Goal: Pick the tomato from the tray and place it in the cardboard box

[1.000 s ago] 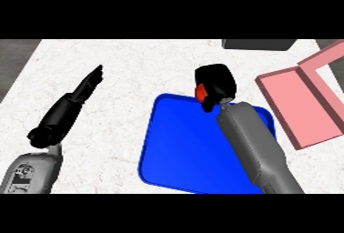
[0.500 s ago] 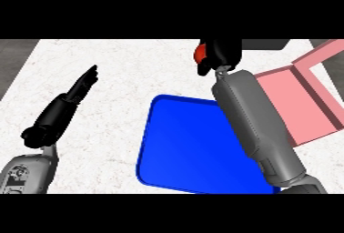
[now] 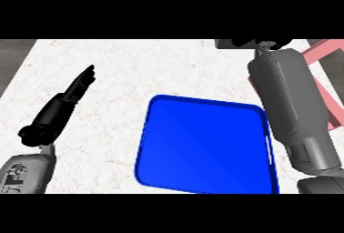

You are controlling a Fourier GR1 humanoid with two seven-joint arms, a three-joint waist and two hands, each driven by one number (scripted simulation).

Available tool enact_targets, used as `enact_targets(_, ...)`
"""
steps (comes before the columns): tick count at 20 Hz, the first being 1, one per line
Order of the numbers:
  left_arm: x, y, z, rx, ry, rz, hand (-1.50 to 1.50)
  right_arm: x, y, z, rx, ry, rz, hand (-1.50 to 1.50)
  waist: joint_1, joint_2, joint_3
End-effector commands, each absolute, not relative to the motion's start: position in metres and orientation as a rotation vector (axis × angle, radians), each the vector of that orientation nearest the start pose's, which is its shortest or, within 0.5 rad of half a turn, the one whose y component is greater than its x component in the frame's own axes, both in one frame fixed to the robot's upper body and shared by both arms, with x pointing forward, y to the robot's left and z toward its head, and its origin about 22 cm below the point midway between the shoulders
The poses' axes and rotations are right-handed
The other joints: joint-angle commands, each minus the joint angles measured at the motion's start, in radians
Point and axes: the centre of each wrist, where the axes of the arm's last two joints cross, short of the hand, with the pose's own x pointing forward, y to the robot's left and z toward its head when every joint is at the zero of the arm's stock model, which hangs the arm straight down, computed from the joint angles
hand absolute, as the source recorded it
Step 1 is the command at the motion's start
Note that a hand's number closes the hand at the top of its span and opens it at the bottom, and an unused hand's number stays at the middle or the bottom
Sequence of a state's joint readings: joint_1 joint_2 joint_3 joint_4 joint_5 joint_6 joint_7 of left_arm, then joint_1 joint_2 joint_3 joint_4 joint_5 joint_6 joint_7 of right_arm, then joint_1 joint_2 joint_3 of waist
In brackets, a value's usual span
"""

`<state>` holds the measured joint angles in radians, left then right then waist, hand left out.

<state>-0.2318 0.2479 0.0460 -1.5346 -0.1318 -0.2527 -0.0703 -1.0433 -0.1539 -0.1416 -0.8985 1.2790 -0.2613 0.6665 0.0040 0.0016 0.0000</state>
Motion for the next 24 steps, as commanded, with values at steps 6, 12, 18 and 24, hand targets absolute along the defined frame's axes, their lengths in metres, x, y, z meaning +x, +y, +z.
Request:
enact_targets(6,0.298,0.250,0.060,0.091,-1.750,-0.534,0.00,0.439,-0.271,0.185,-1.519,-1.140,0.389,1.50,-0.008,0.001,0.000)
enact_targets(12,0.298,0.277,0.075,0.091,-1.758,-0.521,0.00,0.439,-0.326,0.183,-1.267,-0.909,0.500,1.50,0.000,0.002,0.000)
enact_targets(18,0.282,0.251,0.065,0.081,-1.759,-0.529,0.00,0.429,-0.361,0.154,-1.135,-0.822,0.598,1.50,0.008,0.000,0.001)
enact_targets(24,0.291,0.272,0.064,0.076,-1.746,-0.525,0.00,0.412,-0.407,0.152,-0.967,-0.747,0.670,-1.50,0.004,0.001,0.000)
